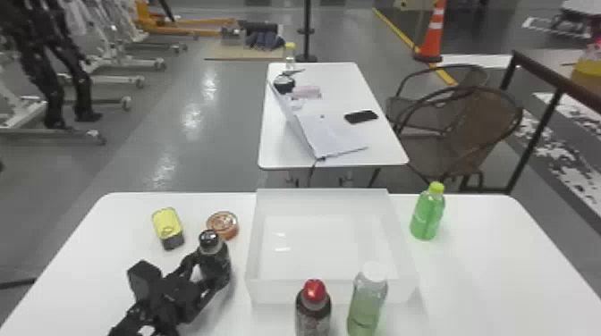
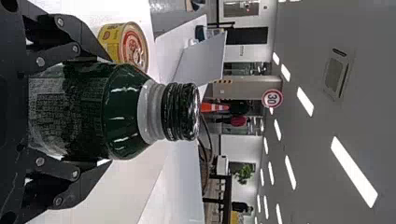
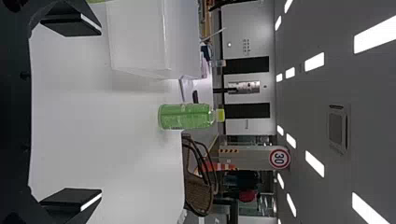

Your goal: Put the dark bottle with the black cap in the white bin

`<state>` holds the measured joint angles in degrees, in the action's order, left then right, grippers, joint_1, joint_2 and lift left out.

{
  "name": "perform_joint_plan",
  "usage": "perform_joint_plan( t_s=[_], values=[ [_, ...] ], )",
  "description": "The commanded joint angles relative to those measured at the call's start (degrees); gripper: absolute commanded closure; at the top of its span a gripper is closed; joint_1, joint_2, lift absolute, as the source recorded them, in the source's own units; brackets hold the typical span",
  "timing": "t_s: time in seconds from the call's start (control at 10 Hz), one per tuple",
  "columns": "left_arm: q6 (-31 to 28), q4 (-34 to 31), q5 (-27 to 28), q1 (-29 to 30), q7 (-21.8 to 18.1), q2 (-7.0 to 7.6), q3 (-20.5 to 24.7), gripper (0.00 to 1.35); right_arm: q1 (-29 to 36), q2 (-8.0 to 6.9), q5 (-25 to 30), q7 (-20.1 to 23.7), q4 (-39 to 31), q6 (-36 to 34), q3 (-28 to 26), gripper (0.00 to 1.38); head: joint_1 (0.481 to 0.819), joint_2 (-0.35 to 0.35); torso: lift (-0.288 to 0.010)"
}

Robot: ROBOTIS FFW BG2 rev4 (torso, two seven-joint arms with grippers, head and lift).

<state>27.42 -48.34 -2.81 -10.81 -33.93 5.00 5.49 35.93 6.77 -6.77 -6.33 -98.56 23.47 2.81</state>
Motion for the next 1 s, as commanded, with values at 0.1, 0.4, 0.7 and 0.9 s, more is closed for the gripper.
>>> perform_joint_plan(
  t_s=[0.1,0.4,0.7,0.9],
  values=[
    [-0.17,-0.09,0.09,0.44,0.09,-0.08,0.04,0.67,-0.07,0.00,0.00,0.09,0.04,0.00,0.00,0.08,0.549,0.000,-0.100],
    [-8.87,-20.74,5.54,7.56,0.70,-3.33,4.00,0.67,0.11,0.00,-0.18,0.17,0.04,0.09,0.00,0.08,0.549,0.000,-0.100],
    [-16.34,-37.97,-4.39,10.64,3.60,-5.15,-1.10,0.67,0.28,-0.26,-0.44,0.17,0.30,0.09,0.09,0.08,0.549,0.000,-0.100],
    [-19.86,-37.79,-14.24,8.44,3.60,-4.21,-9.27,0.67,-0.42,-0.18,-0.53,0.70,0.65,0.09,0.09,0.08,0.549,0.000,-0.100]
  ],
)
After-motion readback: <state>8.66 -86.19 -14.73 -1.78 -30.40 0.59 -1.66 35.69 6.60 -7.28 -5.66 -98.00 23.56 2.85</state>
